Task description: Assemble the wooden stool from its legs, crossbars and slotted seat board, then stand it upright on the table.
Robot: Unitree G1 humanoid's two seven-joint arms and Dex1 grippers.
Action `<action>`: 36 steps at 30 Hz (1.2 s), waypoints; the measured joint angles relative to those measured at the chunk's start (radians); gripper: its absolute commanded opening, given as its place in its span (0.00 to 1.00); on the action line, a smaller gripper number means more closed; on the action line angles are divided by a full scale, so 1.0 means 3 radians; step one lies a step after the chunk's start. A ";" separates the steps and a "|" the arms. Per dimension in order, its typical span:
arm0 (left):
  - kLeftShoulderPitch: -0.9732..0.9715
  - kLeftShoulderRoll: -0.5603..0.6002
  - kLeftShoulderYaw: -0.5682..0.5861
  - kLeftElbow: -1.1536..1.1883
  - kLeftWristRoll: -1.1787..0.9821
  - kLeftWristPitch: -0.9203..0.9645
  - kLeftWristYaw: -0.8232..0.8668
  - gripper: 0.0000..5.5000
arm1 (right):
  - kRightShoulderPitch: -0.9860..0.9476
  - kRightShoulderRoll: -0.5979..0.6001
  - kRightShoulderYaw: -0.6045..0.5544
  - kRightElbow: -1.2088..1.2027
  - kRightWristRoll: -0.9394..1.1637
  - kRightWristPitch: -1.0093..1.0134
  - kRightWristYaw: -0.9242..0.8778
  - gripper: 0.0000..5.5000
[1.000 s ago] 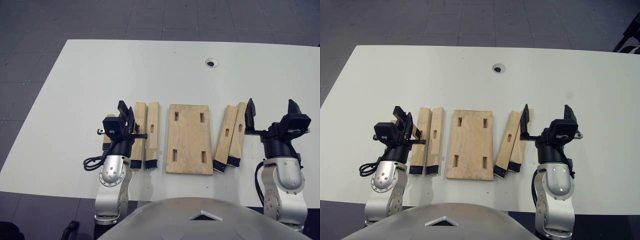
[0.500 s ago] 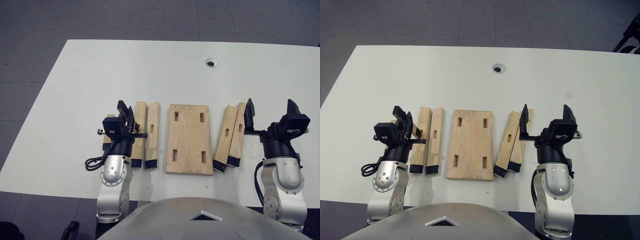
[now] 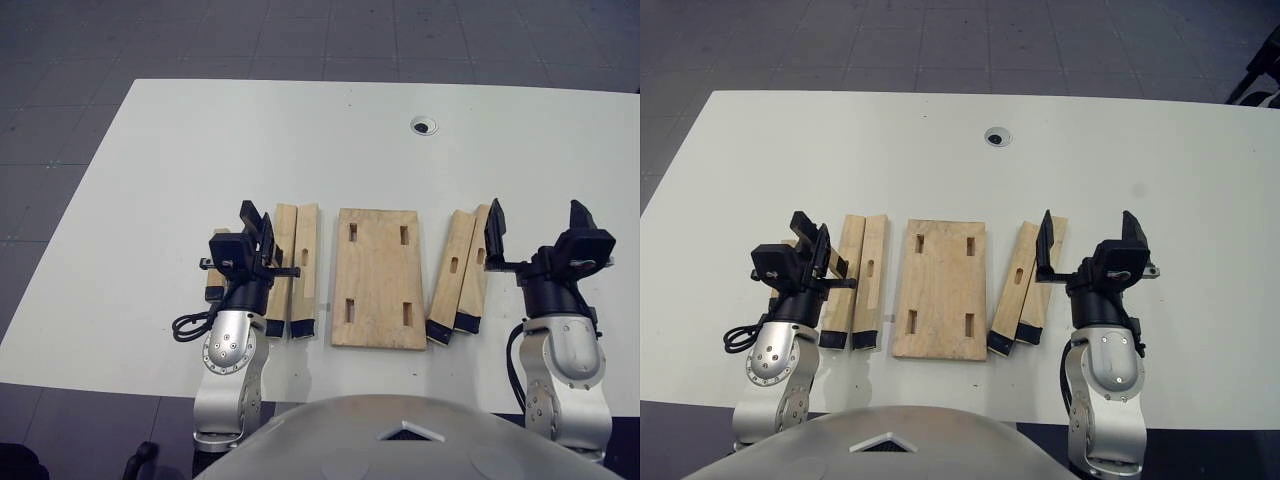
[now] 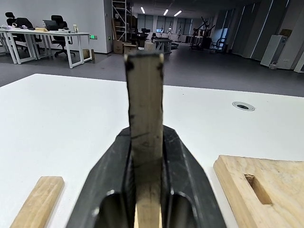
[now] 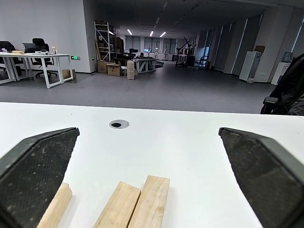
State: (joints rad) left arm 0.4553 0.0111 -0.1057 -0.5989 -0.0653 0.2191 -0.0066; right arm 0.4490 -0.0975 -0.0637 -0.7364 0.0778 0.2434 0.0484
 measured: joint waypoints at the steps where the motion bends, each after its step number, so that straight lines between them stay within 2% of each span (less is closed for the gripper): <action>1: -0.0001 -0.0001 0.0001 -0.0004 0.0000 0.0001 0.0000 0.08 | 0.0001 0.0000 0.0000 0.0001 0.0000 0.0000 0.0000 1.00; 20: -0.0091 -0.0004 0.0029 0.0272 0.0080 -0.0157 0.0001 0.08 | -0.0005 -0.0001 -0.0002 0.0038 0.0008 -0.0003 0.0015 1.00; 36: -0.0105 -0.0002 0.0063 0.0675 0.0097 -0.0636 -0.0024 0.08 | 0.0019 0.0001 0.0009 -0.0073 0.0009 0.0004 0.0004 1.00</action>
State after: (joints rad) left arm 0.4237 0.0104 -0.0867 -0.3964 -0.0363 0.0285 -0.0138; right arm 0.4546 -0.0971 -0.0610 -0.7581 0.0805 0.2447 0.0496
